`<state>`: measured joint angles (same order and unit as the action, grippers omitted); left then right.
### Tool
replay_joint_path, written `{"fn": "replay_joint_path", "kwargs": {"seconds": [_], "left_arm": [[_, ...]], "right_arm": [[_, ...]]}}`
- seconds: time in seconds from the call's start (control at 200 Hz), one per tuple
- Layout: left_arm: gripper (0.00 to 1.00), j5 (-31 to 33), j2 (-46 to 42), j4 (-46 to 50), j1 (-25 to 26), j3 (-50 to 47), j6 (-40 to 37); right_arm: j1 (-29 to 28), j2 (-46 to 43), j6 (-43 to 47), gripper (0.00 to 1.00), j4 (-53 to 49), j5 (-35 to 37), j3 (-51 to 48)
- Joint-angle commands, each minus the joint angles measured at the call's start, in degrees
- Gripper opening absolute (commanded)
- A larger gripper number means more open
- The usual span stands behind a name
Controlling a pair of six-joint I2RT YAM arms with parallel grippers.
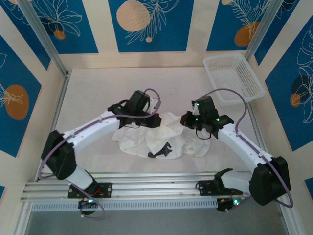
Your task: Fold the inside-out t-shirt
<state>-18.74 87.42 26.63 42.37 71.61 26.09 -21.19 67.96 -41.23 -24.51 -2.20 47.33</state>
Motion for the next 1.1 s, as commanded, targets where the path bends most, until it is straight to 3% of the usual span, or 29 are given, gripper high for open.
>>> {"fn": "replay_joint_path", "kwargs": {"seconds": [0.0,0.15,0.255,0.445,0.57,0.655,0.795,0.91,1.095], "left_arm": [[0.0,2.69,-4.93,3.66,-1.06,4.46,-4.56],[0.0,-3.03,-1.66,2.49,-0.57,4.21,-3.91],[0.0,-4.1,-0.47,0.46,0.28,3.37,-3.5],[0.03,-7.1,3.1,-0.28,3.2,5.28,-4.69],[0.12,-2.59,3.07,0.78,4.28,5.75,-5.72],[0.14,4.92,0.97,2.59,4.29,5.47,-6.89],[0.38,11.48,-2.18,4.33,4.11,5.08,-9.02],[0.4,14.22,-5.26,3.07,4.04,3.52,-9.61],[0.43,20.91,-12.72,-0.36,3.9,-3.93,-10.83]], "right_arm": [[3.34,1.88,-2.91,0.06,-0.03,-5.76,-3.41],[3.59,-2.01,-2.35,0.19,-2.25,-6.01,-3.74],[4.23,-9.16,-1.31,0.48,-5.64,-1.48,-3.81],[4.27,-21.51,2.12,0.6,-2.95,4.24,-6.29],[4.14,-24.85,6.62,0.67,1.31,3.74,-8.0],[4.05,-25.26,9.23,0.75,2.08,3.62,-7.41],[1.86,-26.02,20.12,0.83,10.82,-3.83,-9.12],[-4.51,-25.22,35.85,0.82,11.59,-3.95,-8.94],[-13.75,-19.37,59.37,0.83,-2.1,4.68,-2.36]]}}
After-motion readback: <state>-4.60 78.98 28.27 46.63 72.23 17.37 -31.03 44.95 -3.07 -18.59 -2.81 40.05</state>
